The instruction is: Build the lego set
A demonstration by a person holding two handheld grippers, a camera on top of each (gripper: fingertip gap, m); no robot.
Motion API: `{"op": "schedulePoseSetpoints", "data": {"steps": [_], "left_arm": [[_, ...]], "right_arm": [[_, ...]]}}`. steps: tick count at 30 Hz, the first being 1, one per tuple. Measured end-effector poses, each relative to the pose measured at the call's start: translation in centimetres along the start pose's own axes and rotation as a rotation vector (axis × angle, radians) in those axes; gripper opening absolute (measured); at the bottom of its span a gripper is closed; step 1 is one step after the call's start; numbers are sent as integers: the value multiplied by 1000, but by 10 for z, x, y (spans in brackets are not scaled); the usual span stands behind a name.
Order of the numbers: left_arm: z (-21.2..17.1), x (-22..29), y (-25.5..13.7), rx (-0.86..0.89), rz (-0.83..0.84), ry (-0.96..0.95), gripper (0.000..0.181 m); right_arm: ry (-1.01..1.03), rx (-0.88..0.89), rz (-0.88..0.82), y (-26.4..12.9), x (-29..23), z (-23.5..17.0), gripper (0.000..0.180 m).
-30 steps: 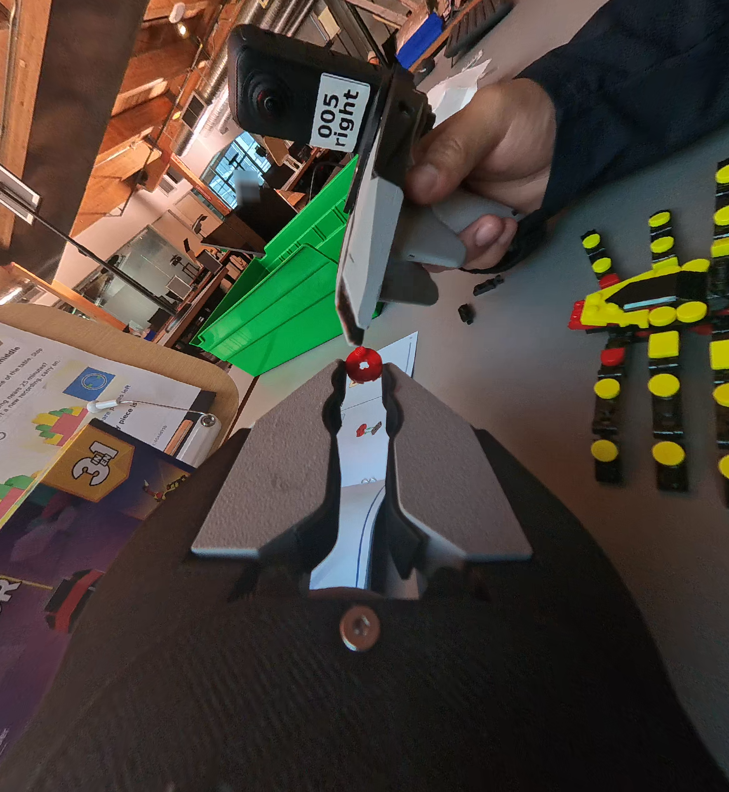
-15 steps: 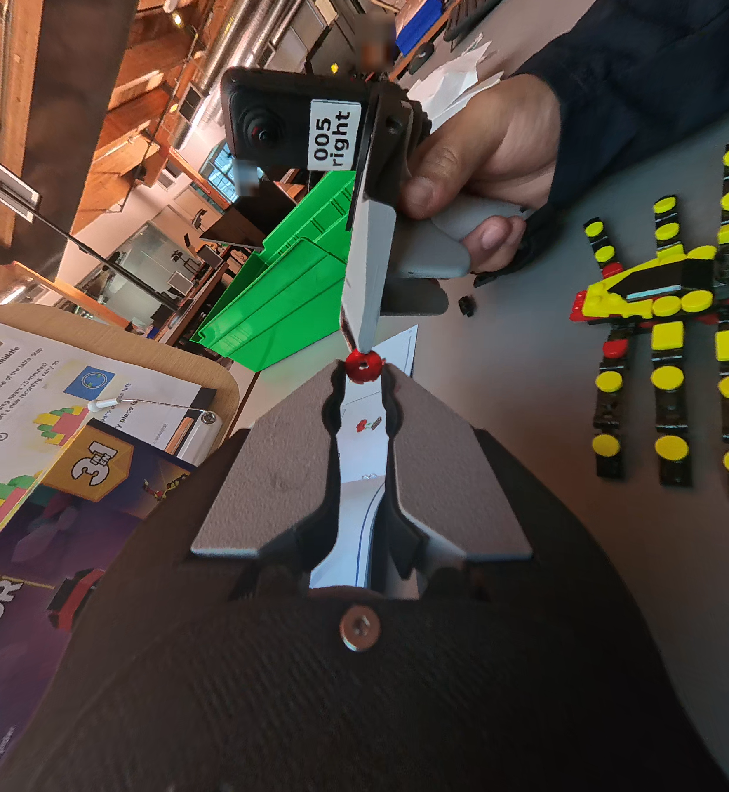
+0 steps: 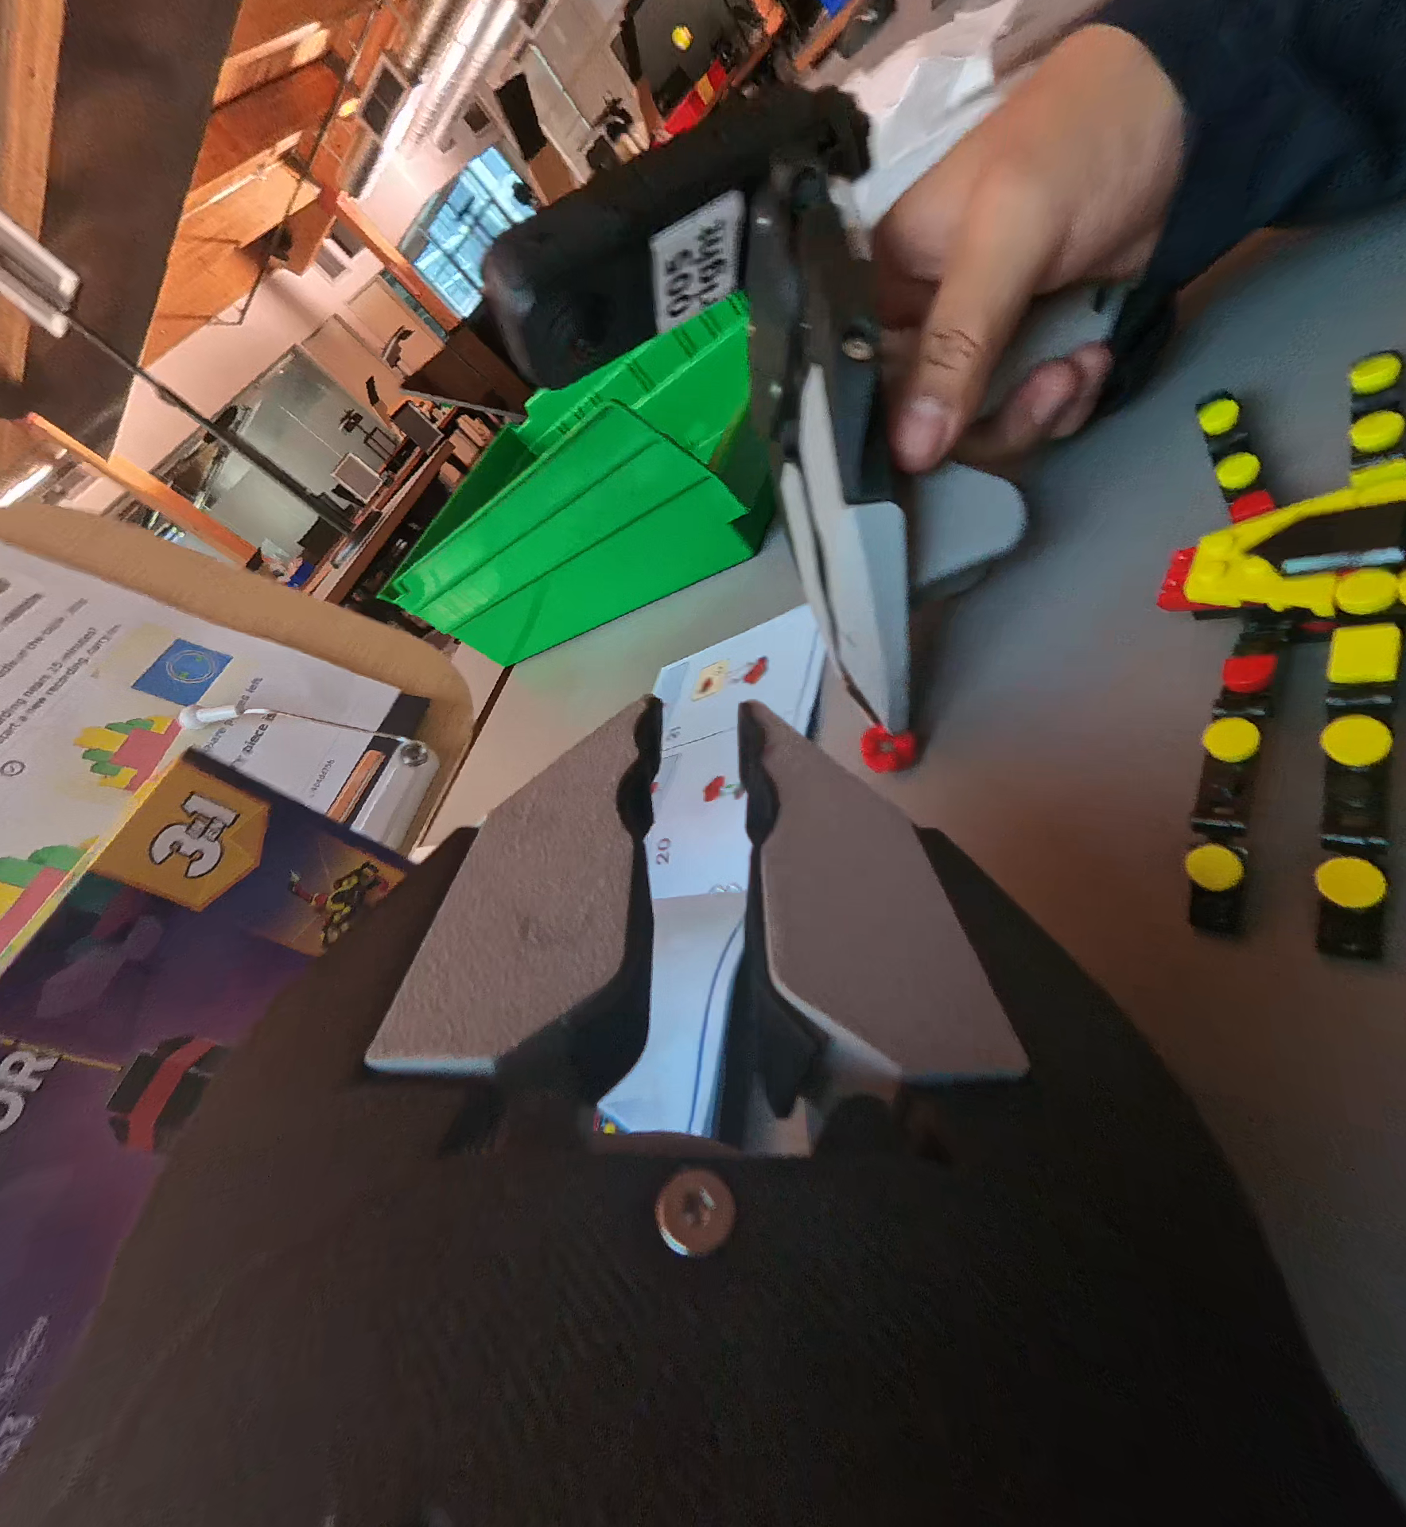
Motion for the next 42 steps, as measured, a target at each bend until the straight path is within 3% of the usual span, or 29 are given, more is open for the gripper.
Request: {"op": "schedulePoseSetpoints", "data": {"steps": [4, 8, 16, 29, 32, 42], "left_arm": [[-4, -22, -3, 14, 61, -154, 9], [-6, -20, -2, -5, 87, -100, 8], [-6, -19, -2, -7, 84, -89, 7], [-5, -19, -2, 1, 92, -90, 4], [-4, -24, -5, 31, 114, -117, 0], [-3, -24, -6, 38, 110, -117, 0]], "right_arm": [[-54, -4, -57, -1, 0, 1, 2], [-98, 10, -133, -5, 5, 4, 2], [-151, 58, -133, -9, 2, 10, 6], [-510, 61, -225, 1, -25, 15, 11], [-520, 58, -300, 0, -18, 15, 9], [-461, 141, -323, -11, -10, 23, 1]]}}
Point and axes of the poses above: each gripper's, where its closed fingertips meet, y out along the fingers, z out of its top, x = y × z across the jaws, the point moved 5 cm from there along -y, back along the fingers
